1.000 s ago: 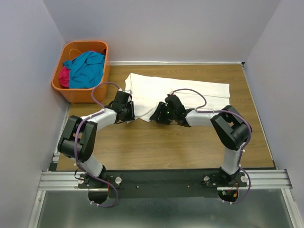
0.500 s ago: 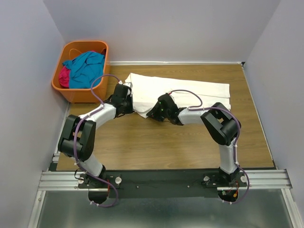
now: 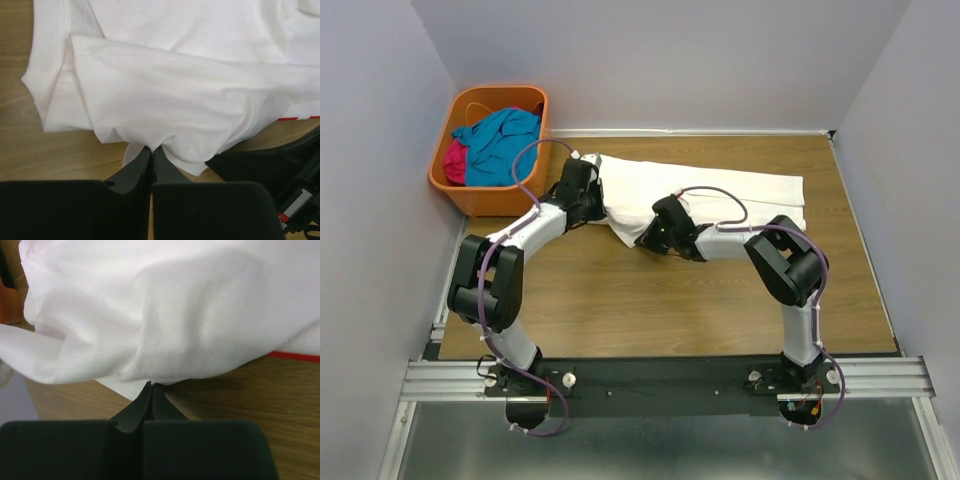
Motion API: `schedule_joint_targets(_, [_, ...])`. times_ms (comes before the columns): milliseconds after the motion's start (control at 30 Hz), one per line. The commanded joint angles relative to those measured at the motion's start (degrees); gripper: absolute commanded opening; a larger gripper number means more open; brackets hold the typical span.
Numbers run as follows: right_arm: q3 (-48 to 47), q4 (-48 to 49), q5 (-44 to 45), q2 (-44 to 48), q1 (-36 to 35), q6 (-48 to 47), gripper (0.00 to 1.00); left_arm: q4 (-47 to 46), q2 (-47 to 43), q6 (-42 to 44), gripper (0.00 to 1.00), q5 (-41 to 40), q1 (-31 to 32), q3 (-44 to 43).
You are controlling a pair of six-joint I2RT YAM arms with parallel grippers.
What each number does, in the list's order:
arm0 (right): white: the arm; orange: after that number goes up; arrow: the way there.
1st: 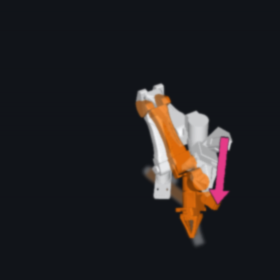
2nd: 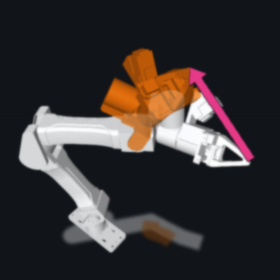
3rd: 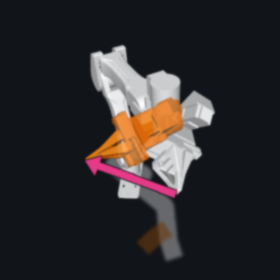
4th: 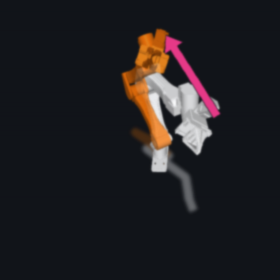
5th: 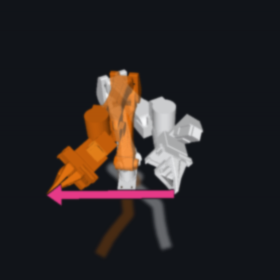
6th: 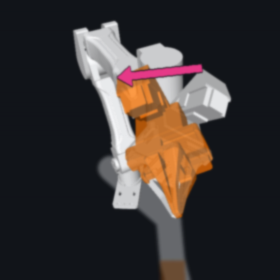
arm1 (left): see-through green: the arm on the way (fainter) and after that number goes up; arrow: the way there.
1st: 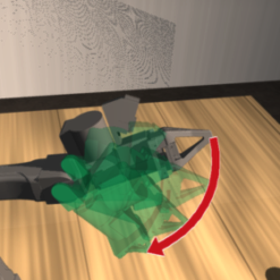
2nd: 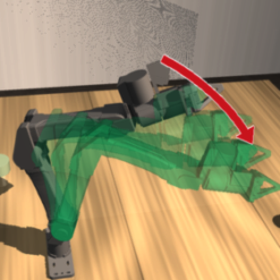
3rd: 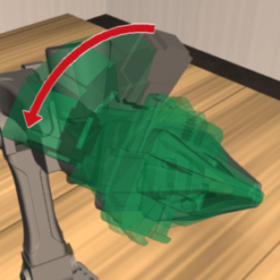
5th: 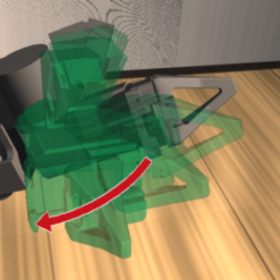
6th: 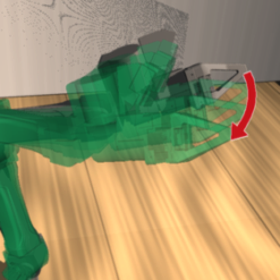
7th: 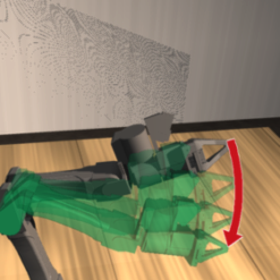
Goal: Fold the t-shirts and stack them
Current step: Fold the tshirt
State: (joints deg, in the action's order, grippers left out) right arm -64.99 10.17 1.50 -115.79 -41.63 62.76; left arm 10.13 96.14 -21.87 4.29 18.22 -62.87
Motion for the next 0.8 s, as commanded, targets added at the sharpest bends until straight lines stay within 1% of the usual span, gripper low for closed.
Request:
schedule_joint_targets(0, [-2.68,-5.34,3.43,2.58,3.56,-5.19,0.00,0.33,2.47,-0.98,0.09,1.85,-1.16,-5.15])
schedule_joint_targets(200, [-6.46,-5.87,-0.70,2.58,9.28,-8.35,0.00,0.42,8.36,-1.60,0.09,4.49,-3.19,-12.71])
schedule_joint_targets(300, [-9.53,-5.87,-3.51,0.83,12.35,-10.81,0.00,-0.11,11.96,-2.12,0.12,6.59,-3.80,-16.83])
schedule_joint_targets(400, [-13.13,-5.78,-6.50,-1.80,13.94,-11.87,0.01,0.24,16.00,-2.74,0.13,8.71,-3.98,-21.41])
schedule_joint_targets(433, [-14.62,-5.87,-8.94,-3.64,14.81,-13.00,0.00,0.33,17.66,-3.26,0.13,9.15,-3.98,-22.37])
schedule_joint_targets(567, [-18.50,-5.95,-12.91,-6.37,15.96,-14.15,0.01,0.68,20.40,-3.62,0.14,9.50,-3.98,-26.68])
schedule_joint_targets(767, [-23.60,-6.04,-15.38,-10.50,17.80,-16.35,0.00,-0.81,24.09,-3.88,0.15,10.38,-4.07,-31.77])
